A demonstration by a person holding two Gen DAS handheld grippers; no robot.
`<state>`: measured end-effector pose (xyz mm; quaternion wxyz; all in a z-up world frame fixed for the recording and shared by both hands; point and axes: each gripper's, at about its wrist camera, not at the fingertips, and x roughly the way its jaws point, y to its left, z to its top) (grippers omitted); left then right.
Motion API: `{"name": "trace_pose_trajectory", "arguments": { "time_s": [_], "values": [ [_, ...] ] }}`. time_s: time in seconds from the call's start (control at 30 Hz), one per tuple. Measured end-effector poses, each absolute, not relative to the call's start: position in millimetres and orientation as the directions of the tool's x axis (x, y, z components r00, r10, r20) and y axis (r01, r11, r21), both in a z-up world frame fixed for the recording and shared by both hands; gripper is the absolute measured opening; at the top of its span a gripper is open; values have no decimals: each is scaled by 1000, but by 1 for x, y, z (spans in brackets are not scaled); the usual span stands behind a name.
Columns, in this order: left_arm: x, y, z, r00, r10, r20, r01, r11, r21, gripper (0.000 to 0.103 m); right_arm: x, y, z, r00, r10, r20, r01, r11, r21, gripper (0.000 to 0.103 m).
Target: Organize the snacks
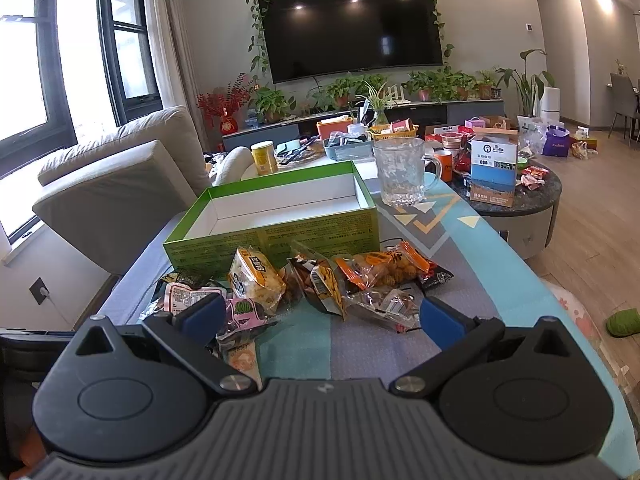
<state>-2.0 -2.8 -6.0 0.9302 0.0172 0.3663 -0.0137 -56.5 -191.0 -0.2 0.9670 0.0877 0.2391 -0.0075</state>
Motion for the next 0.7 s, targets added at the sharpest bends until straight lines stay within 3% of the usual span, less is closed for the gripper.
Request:
{"name": "trace_pose_trajectory", "arguments": {
  "time_s": [0.7],
  "values": [
    [-5, -6, -7, 727, -1, -687, 39, 998, 40, 77, -59, -190, -3, 884, 30, -467, 56, 984, 168, 52]
  ]
}}
